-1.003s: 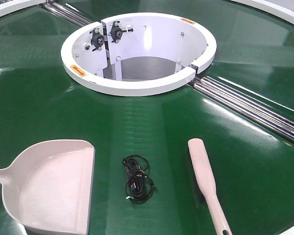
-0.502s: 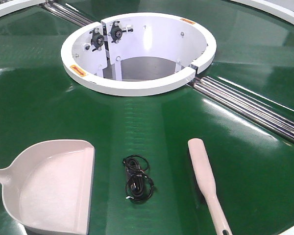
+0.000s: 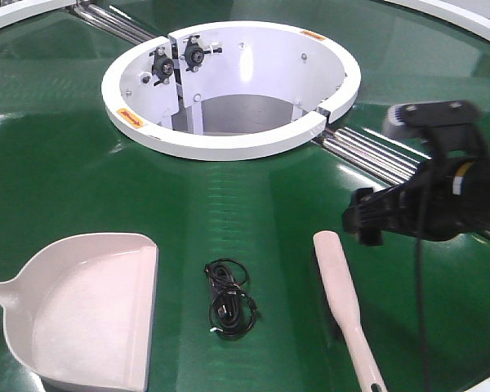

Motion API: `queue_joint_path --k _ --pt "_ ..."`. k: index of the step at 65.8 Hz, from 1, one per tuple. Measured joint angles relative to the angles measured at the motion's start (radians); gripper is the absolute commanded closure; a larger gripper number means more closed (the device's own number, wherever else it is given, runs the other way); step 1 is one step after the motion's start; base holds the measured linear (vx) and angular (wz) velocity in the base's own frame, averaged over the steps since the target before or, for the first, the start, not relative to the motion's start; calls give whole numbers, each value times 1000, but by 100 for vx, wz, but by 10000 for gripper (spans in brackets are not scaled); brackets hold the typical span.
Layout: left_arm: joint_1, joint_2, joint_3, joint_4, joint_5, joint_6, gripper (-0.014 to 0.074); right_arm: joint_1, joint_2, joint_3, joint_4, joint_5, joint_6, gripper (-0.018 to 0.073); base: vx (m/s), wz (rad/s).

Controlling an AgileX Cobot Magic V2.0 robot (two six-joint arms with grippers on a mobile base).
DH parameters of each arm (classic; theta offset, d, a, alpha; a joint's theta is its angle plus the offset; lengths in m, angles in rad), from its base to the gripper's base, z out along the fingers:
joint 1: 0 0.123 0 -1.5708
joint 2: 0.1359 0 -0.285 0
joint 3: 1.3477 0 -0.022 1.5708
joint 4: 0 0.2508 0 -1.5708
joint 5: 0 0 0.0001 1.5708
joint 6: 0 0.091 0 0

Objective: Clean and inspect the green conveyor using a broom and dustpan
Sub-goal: 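Lower the right gripper onto the pink brush handle and grasp it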

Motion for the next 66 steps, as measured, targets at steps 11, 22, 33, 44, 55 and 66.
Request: queue_joint_path --k 11,22,33,44,55,66 --pt "0 0 0 0 16 0 28 0 218 -123 9 128 13 -41 0 0" --pt "0 0 0 0 16 0 28 0 356 -215 64 166 26 -28 0 0" --pt "0 0 0 0 24 0 28 3 438 -258 91 196 18 -28 0 0" --pt "0 0 0 1 33 0 28 4 477 -263 94 203 14 -28 0 0" --pt "0 0 0 1 34 0 28 4 512 -263 95 192 14 -28 0 0" --pt "0 0 0 3 34 0 28 4 556 -263 95 171 14 -23 0 0"
